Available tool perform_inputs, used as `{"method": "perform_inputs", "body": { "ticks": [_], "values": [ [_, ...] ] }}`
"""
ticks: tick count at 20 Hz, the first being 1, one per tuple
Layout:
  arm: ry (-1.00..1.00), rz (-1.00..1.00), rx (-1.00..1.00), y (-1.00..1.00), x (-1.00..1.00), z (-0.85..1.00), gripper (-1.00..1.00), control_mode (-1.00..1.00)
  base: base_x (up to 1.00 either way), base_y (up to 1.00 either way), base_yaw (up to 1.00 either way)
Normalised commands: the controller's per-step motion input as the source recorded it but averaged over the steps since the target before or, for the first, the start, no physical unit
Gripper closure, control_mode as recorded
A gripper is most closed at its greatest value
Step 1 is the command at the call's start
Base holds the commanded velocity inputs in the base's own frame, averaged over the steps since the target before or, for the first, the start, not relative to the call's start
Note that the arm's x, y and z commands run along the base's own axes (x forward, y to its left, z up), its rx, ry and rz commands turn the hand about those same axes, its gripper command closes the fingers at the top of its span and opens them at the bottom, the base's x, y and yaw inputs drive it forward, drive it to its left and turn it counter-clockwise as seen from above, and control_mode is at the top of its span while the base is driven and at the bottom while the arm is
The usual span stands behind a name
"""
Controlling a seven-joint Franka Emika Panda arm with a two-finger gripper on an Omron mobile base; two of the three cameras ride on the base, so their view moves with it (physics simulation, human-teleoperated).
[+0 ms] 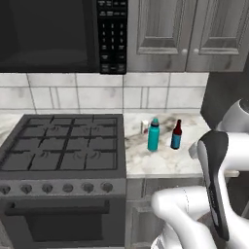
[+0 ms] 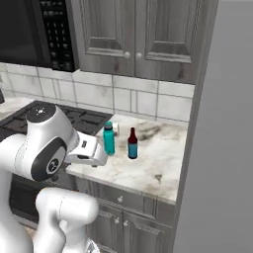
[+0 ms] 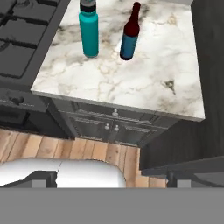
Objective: Move the drinks to the dining counter.
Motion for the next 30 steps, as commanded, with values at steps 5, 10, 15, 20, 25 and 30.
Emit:
{"method": "perform_inputs", "body": {
  "ticks": [5,10,15,20,25,30],
  "values": [
    [0.00,0.00,0.00,0.00,0.00,0.00,-1.00,1.00,0.51,-0.11,-0.40],
    [0.00,0.00,0.00,0.00,0.00,0.00,-1.00,1.00,0.58,0.01,-0.03],
    [0.00,0.00,0.00,0.00,0.00,0.00,-1.00,1.00,0.40,0.07,-0.01],
    [0.00,0.00,0.00,0.00,0.00,0.00,-1.00,1.00,0.02,0.02,-0.01],
    [0.00,0.00,0.00,0.00,0.00,0.00,-1.00,1.00,0.00,0.00,0.00],
    [-0.01,0.00,0.00,0.00,0.02,0.00,-1.00,-1.00,0.00,0.00,0.00]
  ]
}}
